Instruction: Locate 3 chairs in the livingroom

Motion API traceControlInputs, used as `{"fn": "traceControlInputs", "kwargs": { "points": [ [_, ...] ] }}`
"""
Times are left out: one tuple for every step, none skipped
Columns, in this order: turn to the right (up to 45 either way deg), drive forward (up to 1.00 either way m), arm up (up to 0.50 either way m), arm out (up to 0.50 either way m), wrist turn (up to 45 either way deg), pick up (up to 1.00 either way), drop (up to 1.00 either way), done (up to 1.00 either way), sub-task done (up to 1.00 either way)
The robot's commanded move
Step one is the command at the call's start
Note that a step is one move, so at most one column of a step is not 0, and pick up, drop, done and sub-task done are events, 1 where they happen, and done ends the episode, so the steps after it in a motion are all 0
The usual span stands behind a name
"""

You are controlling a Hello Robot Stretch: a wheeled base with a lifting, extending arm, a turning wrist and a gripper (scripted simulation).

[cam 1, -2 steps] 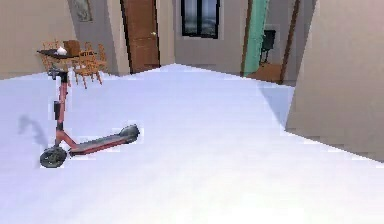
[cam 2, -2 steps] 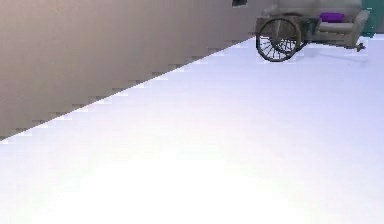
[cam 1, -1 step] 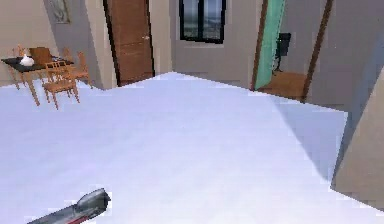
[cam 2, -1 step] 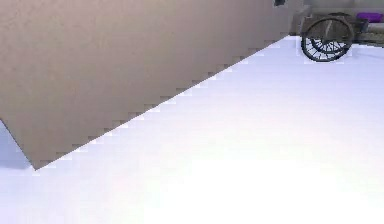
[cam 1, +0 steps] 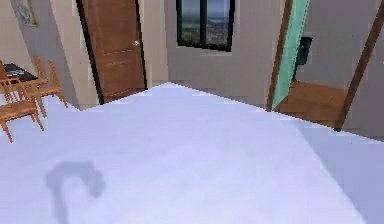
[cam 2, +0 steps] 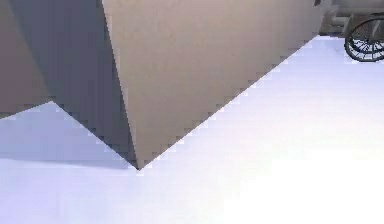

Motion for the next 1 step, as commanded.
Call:
{"fn": "traceControlInputs", "kwargs": {
  "points": [
    [-30.0,0.00,0.00,0.00,0.0,0.00,0.00,0.00,0.00]
  ]
}}
